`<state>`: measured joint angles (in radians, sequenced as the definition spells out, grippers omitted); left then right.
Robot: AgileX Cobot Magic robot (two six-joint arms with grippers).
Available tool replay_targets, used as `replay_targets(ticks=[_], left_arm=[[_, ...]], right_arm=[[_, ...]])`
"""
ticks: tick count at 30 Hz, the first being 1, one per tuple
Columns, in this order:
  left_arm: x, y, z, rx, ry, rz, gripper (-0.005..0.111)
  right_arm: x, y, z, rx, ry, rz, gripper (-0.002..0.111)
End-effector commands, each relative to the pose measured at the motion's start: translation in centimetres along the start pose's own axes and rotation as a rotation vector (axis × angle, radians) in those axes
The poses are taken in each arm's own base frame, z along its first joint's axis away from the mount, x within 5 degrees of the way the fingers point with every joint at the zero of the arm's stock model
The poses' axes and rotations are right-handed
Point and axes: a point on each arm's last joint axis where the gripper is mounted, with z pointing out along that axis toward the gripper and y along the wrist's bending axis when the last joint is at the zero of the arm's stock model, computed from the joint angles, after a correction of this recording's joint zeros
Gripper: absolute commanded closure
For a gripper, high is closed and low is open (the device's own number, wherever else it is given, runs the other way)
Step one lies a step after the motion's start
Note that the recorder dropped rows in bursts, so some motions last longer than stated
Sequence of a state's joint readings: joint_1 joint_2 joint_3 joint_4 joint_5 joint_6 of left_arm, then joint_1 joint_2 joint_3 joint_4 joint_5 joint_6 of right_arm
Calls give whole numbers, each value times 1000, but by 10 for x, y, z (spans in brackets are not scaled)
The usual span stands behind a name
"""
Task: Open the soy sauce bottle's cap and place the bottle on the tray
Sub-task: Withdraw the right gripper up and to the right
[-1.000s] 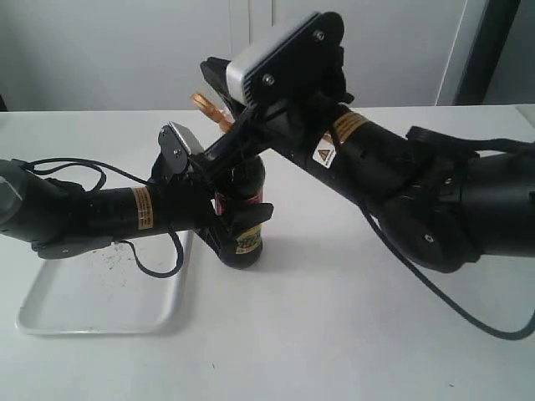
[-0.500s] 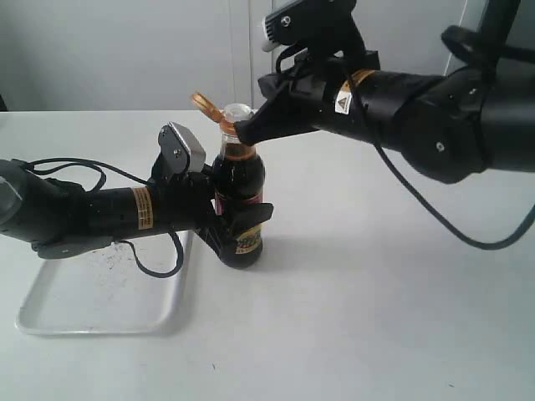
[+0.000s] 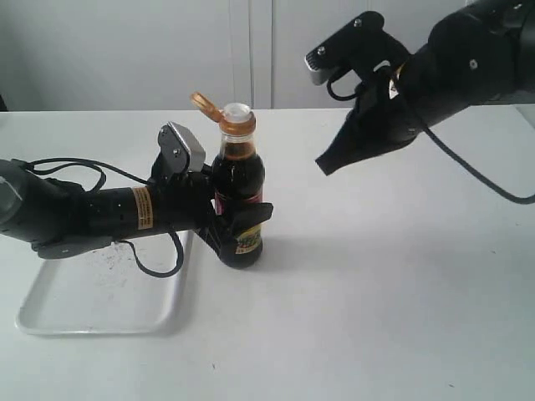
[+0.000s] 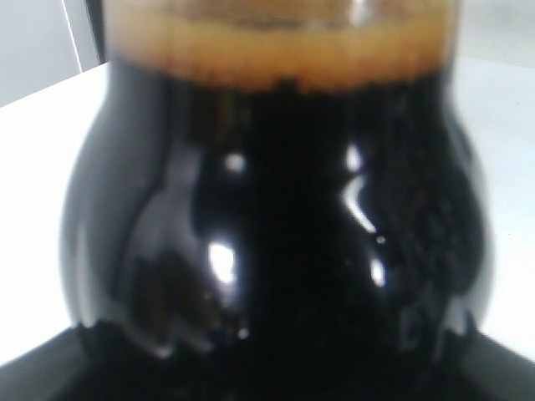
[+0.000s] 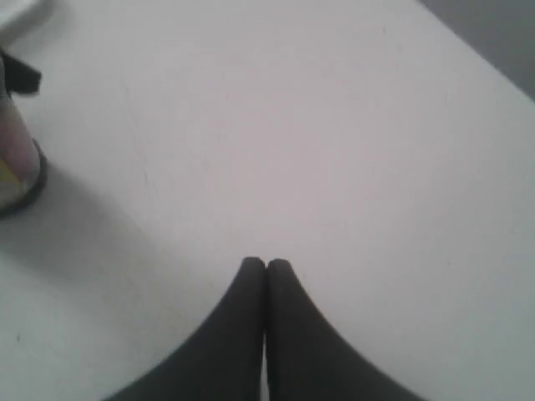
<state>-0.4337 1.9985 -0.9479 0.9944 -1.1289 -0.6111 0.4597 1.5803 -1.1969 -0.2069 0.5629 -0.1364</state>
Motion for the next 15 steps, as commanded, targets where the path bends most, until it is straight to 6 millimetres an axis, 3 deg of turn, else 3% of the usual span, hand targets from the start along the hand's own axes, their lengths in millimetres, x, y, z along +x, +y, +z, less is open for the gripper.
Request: replay_targets(ticks=[1, 10, 15], left_arm=[[11, -4, 1, 13, 96, 9, 107], [10, -5, 1, 19, 86, 7, 107], [5, -7, 1, 46, 34, -5, 107]], right_arm=[[13, -25, -9, 33, 136, 15, 108], [49, -83, -34, 115, 96, 328, 108], [66, -85, -51, 114, 41, 437, 108]])
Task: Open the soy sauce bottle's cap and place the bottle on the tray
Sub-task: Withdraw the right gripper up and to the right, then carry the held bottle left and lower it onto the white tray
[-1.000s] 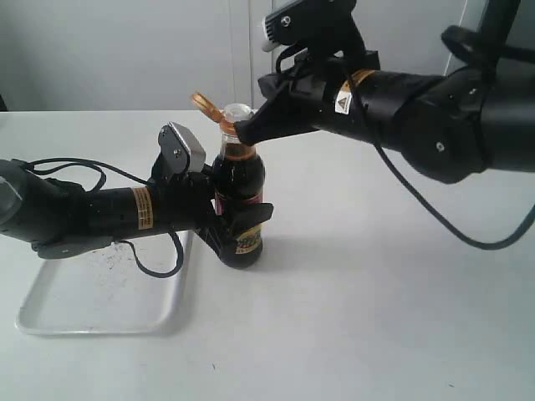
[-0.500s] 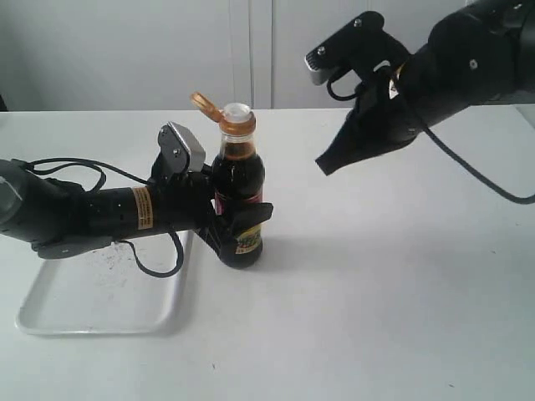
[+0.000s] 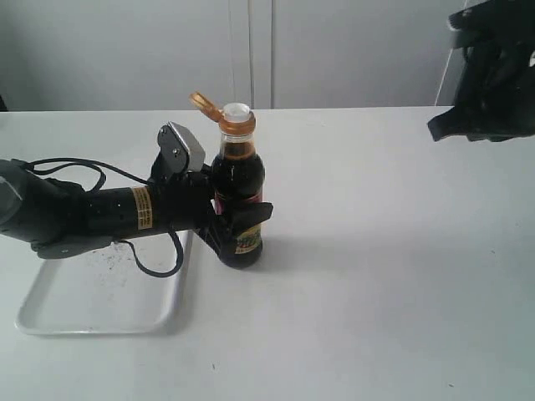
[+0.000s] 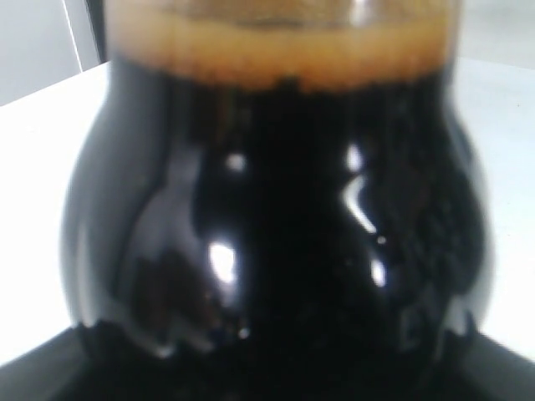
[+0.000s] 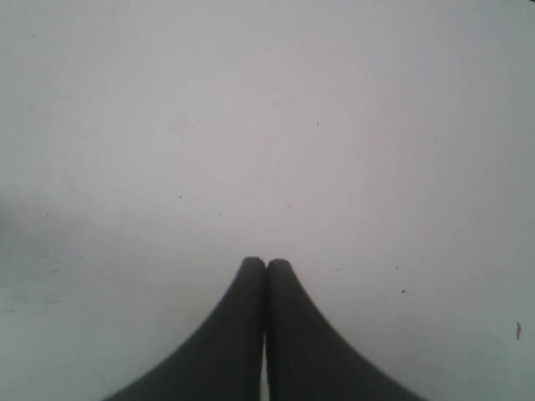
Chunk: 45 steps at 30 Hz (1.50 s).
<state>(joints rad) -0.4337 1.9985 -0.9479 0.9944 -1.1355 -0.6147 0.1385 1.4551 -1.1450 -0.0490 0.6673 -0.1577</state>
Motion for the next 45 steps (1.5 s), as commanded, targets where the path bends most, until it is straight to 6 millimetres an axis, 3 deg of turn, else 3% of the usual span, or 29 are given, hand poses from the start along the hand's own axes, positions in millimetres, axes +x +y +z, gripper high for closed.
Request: replay_targets(ticks=[1, 10, 25, 34, 39, 45], left_arm=[[5, -8, 1, 51, 29, -14, 107], [-3, -9, -1, 57, -4, -6, 107], [-60, -14, -24, 0, -139, 70, 107], [-64, -28, -51, -55, -174, 119, 107], [-63, -19, -75, -109, -198, 99, 107], [-48, -3, -104, -213, -164, 48, 107]], right_arm=[[14, -7, -13, -9, -34, 84, 108], [31, -7, -17, -19, 24, 59, 108], [31, -1, -8, -59, -73, 108, 108], [31, -1, -8, -60, -78, 111, 108], [31, -1, -8, -60, -78, 107, 108], [31, 0, -8, -60, -80, 109, 108]])
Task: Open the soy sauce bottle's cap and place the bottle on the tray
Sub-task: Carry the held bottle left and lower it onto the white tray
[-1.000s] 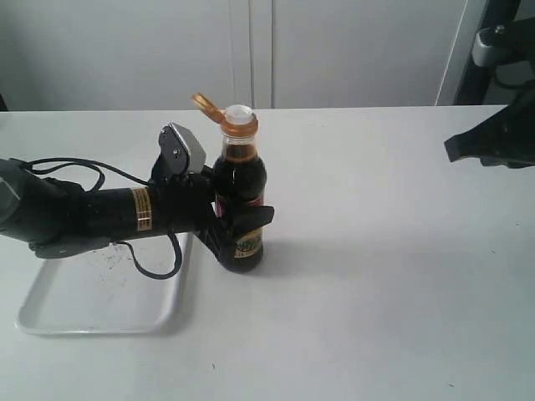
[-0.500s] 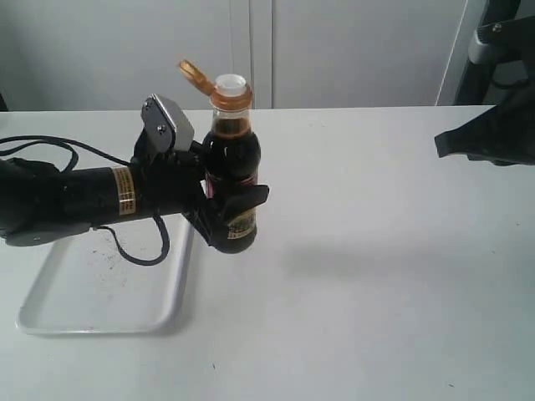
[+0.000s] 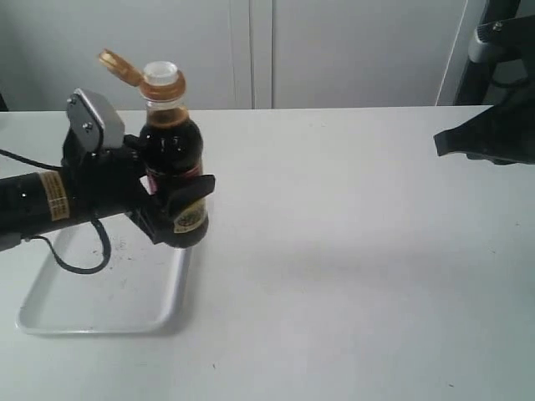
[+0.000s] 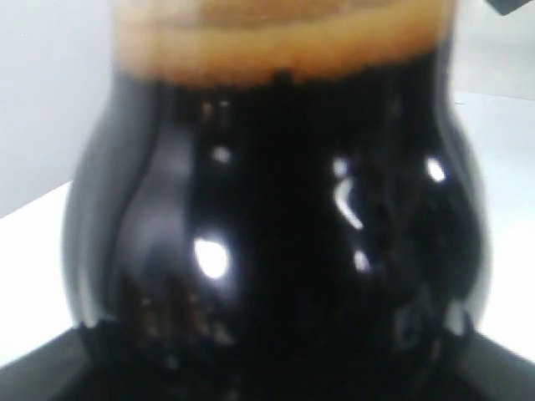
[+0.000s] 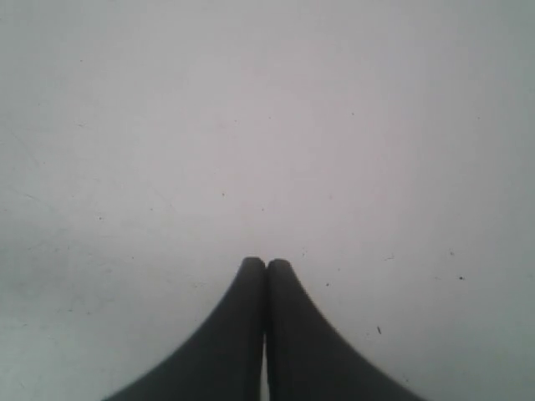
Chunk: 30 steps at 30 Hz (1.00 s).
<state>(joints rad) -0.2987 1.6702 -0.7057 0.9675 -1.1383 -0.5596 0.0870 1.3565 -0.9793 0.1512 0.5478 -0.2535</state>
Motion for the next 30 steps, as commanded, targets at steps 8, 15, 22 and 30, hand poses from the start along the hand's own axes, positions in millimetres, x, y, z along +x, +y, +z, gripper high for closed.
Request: replay_targets(ticks=[8, 15, 22, 30], left_arm=[[4, 23, -44, -148, -47, -46, 107], [10, 37, -56, -270, -62, -108, 107], [17, 44, -55, -335, -60, -116, 107], [35, 49, -51, -363, -20, -152, 107]], right_arm=[[0, -2, 0, 5, -13, 0, 108], [0, -1, -1, 4, -16, 3, 108], [0, -1, -1, 4, -16, 3, 108], [0, -1, -1, 4, -16, 3, 108]])
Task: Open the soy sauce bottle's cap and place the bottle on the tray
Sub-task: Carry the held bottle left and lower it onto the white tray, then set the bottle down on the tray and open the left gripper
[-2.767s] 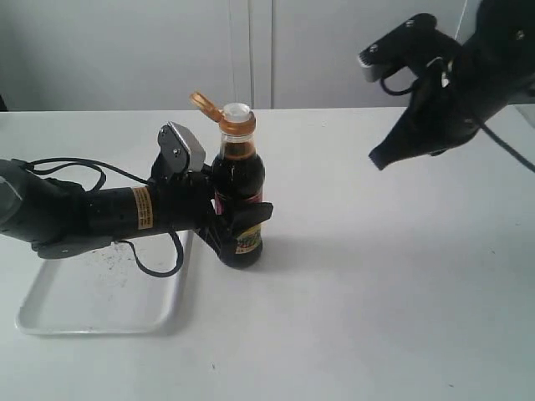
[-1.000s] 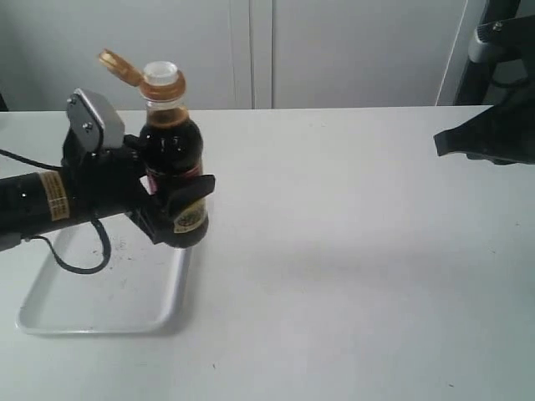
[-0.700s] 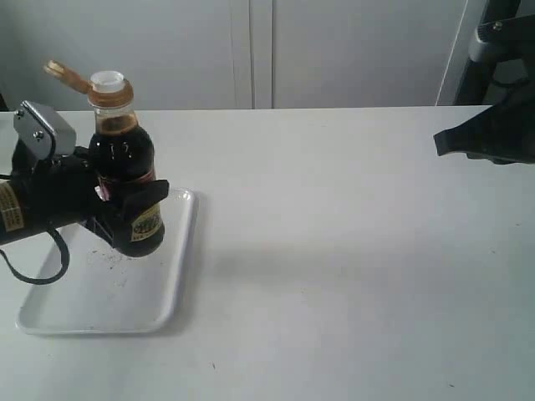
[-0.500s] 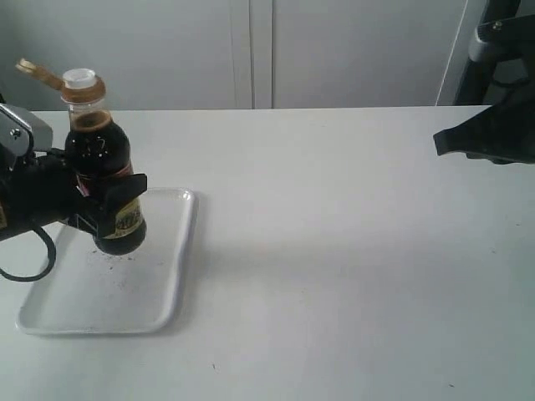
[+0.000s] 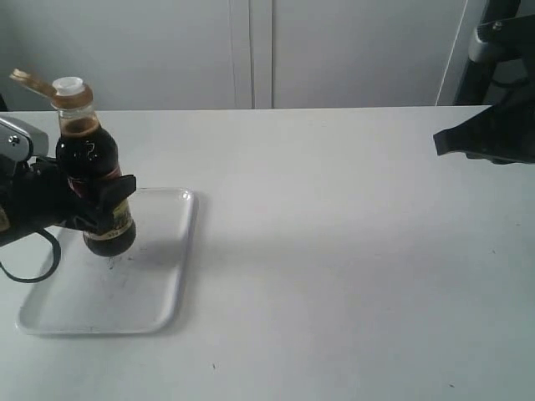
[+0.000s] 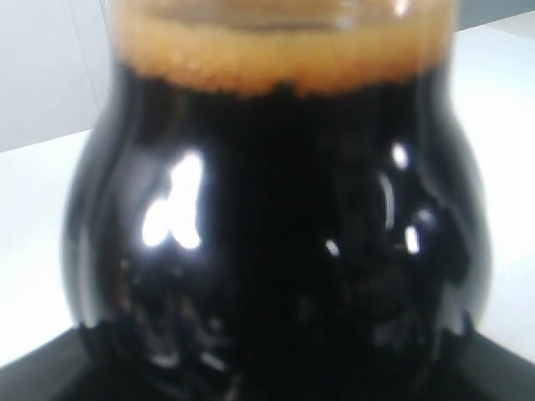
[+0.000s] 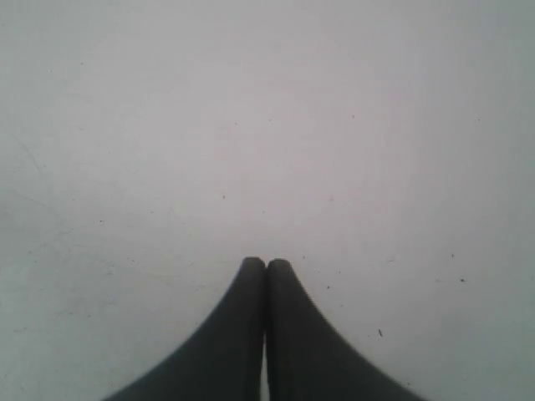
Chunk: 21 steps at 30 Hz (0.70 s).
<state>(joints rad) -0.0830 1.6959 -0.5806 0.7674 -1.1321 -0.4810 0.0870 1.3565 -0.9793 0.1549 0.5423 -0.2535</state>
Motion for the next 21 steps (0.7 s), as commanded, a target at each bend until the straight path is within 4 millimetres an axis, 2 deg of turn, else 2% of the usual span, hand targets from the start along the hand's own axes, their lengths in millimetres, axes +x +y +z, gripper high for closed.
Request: replay_targets(ticks=[1, 18, 19, 21], left_arm=[[-4, 3, 3, -10, -85, 4, 107], [5, 4, 5, -20, -29, -44, 107], [5, 4, 5, -22, -22, -47, 106], [7, 5, 5, -25, 0, -63, 96]], right_arm=[[0, -1, -1, 4, -10, 0, 108], [1, -1, 0, 3, -6, 0, 108], [1, -1, 0, 2, -4, 0, 108], [1, -1, 0, 2, -4, 0, 108]])
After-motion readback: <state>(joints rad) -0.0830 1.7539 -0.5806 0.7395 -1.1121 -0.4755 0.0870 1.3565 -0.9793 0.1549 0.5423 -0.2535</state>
